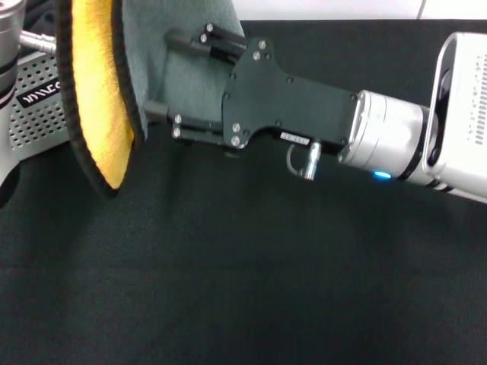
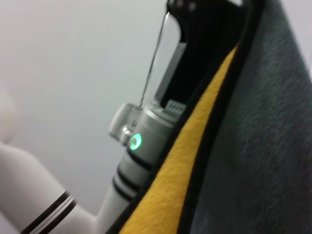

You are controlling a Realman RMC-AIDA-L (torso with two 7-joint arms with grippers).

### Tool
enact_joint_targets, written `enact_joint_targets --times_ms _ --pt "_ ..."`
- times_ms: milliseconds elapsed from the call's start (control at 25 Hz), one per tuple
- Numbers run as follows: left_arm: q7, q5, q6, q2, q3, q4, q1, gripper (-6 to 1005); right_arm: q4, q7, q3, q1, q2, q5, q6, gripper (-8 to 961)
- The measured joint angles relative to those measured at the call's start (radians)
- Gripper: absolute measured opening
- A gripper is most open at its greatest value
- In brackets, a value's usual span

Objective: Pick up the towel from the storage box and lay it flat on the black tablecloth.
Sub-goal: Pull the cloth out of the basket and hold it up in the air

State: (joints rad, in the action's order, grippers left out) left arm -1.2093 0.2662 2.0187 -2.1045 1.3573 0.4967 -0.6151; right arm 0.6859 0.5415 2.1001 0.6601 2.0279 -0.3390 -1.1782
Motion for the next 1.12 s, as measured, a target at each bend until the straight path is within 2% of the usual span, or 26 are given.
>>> enact_joint_targets --times_ms 560,800,1120 --pt "0.001 0.001 0.0 -0.002 0.002 0.0 0.008 29 -0.016 0.002 -0.017 0.0 0.0 0.191 0.022 723" --pt "0.015 0.001 0.0 0.0 0.001 -0.008 0.011 29 -0.037 0.019 -0.074 -0.027 0.0 0.23 0.013 723" --pt "0.05 0.0 0.0 -0.001 0.002 -0.022 0.011 29 -0.063 0.048 -0.057 -0.023 -0.001 0.209 -0.068 723"
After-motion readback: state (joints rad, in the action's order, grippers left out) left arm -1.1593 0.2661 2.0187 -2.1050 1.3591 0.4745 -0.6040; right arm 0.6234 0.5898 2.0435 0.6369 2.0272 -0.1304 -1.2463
